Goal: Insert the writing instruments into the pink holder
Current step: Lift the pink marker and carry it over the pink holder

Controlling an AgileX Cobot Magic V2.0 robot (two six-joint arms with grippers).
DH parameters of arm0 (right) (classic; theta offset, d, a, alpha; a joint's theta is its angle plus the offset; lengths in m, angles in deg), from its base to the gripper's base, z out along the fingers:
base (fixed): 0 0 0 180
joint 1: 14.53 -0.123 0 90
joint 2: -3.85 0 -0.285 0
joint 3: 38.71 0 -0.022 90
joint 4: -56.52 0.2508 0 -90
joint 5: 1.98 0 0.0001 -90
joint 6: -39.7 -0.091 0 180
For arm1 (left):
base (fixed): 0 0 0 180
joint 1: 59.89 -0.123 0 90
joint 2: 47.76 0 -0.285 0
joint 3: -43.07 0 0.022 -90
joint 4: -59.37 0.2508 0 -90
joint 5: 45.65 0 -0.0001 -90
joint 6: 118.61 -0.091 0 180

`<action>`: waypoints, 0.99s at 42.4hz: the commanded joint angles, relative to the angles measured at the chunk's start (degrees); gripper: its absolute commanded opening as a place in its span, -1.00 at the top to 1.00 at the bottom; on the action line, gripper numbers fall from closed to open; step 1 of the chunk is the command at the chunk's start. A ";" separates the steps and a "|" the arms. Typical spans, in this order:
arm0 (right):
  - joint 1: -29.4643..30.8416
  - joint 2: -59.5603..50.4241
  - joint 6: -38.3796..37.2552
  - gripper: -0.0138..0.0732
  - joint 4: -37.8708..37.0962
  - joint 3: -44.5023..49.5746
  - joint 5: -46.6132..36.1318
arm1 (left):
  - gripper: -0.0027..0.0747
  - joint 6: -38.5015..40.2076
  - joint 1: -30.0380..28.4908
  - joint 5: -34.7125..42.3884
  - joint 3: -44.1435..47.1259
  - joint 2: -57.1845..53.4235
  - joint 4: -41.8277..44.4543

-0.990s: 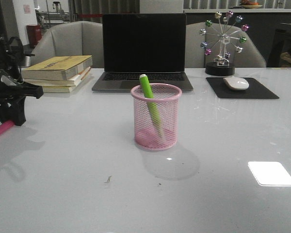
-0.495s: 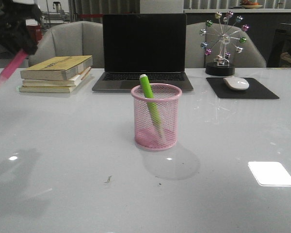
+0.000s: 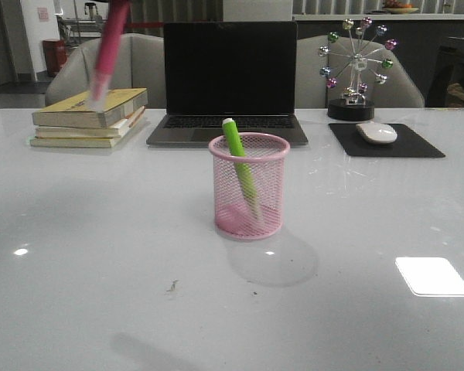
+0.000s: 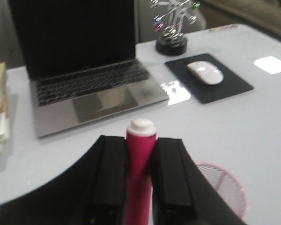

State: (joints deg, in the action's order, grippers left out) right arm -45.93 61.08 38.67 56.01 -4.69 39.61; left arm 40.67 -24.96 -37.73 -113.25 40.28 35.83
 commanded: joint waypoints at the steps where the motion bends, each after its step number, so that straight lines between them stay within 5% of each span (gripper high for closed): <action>1: -0.01 -0.49 0.08 -0.46 -0.68 -1.51 -3.14 | 0.70 0.45 5.64 15.47 -1.33 0.84 -0.50; 14: -0.01 -0.49 0.08 -0.46 -0.68 -1.51 -3.14 | 0.70 7.83 14.87 42.35 -2.37 14.62 0.07; 29: -0.01 -0.49 0.08 -0.46 -0.68 -1.51 -3.14 | 0.68 7.93 14.74 44.80 -9.09 26.41 -0.04; 42: -0.01 -0.49 0.08 -0.46 -0.68 -1.51 -3.14 | -0.16 7.69 14.74 41.63 -9.33 26.31 -0.07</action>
State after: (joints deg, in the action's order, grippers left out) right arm -45.93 61.08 38.67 56.01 -4.69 39.65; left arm 47.78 -10.51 0.86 -120.76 70.41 35.26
